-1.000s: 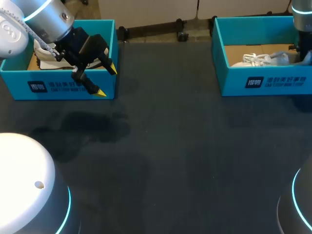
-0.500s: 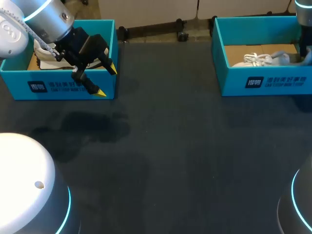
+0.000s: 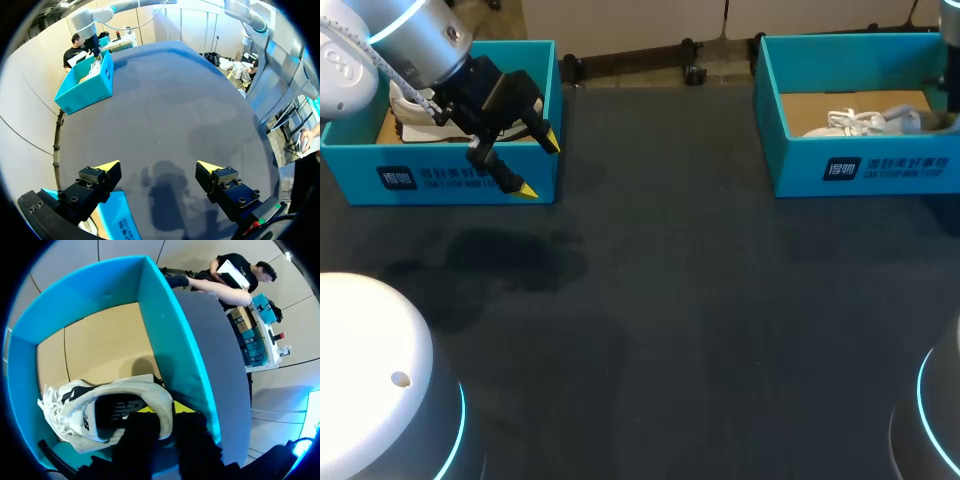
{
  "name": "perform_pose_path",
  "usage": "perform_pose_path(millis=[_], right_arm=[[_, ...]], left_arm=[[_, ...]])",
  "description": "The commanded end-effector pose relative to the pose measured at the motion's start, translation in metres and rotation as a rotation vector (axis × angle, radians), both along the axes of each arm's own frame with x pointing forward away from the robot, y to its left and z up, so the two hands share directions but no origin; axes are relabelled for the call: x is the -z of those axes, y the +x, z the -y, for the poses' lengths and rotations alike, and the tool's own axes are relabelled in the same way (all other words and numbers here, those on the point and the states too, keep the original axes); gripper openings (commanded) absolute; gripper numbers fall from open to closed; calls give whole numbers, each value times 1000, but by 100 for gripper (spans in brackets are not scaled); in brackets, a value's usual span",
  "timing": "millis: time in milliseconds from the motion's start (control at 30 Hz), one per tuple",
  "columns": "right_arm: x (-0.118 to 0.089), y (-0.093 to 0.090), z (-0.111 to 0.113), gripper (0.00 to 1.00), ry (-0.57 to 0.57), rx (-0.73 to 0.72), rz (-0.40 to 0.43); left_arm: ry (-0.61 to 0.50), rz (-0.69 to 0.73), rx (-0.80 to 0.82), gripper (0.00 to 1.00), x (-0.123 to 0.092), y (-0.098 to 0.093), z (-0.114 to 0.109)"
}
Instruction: Take the shoe out of the shoebox, open the shoe tongue, remove and reinsert the insole, then place the shoe into the shoebox
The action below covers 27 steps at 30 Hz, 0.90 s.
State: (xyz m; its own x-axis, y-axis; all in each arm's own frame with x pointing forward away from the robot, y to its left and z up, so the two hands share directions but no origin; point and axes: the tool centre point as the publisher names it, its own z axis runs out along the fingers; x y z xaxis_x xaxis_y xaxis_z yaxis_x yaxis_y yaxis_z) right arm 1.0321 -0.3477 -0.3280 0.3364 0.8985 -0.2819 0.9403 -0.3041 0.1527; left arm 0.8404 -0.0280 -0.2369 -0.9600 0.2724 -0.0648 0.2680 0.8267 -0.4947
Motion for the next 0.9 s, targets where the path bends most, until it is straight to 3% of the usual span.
perform_pose_path(millis=[33,500,533,600,800,867,900], right_arm=[[10,2,-4,0,9,-13,-7],[15,0,-8,1,25,-20,-23],[14,0,-8,23,31,-15,-15],[12,0,-7,40,34,-12,-13],[11,0,-11,50,54,-20,-3],[10,0,-12,71,57,-23,-2],[9,0,-14,88,62,-31,-1]], left_arm=[[1,2,-1,100,0,-1,0],[1,2,-1,100,0,-1,0],[1,2,-1,100,0,-1,0],[1,2,-1,100,0,-1,0],[1,2,-1,100,0,-1,0],[1,2,-1,100,0,-1,0],[1,2,-1,100,0,-1,0]])
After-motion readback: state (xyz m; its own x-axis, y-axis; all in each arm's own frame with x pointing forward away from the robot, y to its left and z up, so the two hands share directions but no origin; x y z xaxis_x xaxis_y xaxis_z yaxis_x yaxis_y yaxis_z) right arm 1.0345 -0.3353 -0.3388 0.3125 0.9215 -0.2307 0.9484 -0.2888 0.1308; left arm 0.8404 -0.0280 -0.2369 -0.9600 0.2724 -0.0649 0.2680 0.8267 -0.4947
